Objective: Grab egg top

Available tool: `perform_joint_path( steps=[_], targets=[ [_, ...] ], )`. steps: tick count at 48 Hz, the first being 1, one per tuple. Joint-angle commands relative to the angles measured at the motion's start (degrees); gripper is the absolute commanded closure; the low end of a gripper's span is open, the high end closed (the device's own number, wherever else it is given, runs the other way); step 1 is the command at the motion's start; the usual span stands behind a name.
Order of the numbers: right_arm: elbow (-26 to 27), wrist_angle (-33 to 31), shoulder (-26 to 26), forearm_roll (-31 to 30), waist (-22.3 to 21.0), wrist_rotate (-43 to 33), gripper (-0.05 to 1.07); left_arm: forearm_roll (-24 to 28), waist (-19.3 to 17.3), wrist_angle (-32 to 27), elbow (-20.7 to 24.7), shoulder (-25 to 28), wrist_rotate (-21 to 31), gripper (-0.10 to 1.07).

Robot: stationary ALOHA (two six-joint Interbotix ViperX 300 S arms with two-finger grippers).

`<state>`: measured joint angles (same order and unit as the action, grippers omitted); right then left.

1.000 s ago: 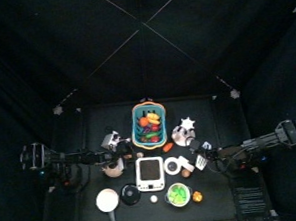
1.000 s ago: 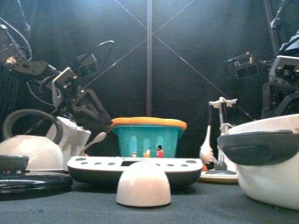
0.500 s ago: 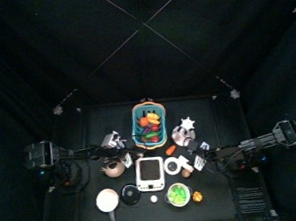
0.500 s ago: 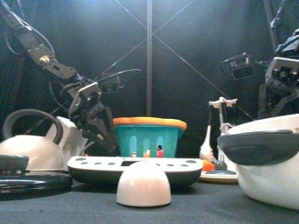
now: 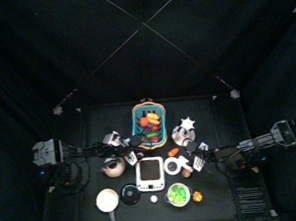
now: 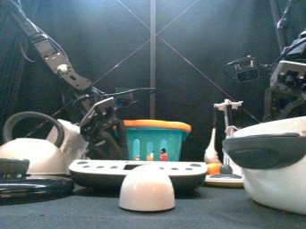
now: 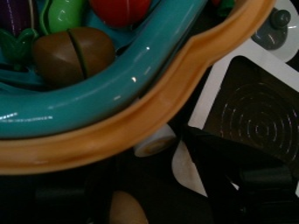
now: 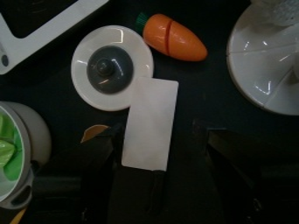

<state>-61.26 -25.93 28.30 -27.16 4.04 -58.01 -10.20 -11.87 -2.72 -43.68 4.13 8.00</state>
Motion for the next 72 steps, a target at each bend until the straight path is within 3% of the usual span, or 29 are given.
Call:
perform_joint_path(
  steps=[1,32,47,61,72],
  targets=[
    [0.88,0.44,0.18,-0.18,-0.09,0.09,0.08,0.00,-0.44,0.09,0.97,0.70,-0.09,0.04],
    [1.41,0.35,-0.97,-0.79,-0.09,0.09,0.08,1.41,-1.05,-0.26,0.62,1.23,-0.35,0.15],
    [1.58,0.44,-0.97,-0.79,-0.09,0.09,0.08,2.99,-0.62,-0.79,0.26,-1.67,-0.62,0.20],
    [1.76,0.44,-1.05,-0.88,-0.09,0.09,0.08,12.74,-0.62,-6.86,0.00,-5.10,-0.88,0.15],
    [2.20,0.44,-1.32,-0.79,-0.09,0.09,0.09,18.46,0.44,-10.72,-1.05,-9.14,-0.97,0.00]
  ],
)
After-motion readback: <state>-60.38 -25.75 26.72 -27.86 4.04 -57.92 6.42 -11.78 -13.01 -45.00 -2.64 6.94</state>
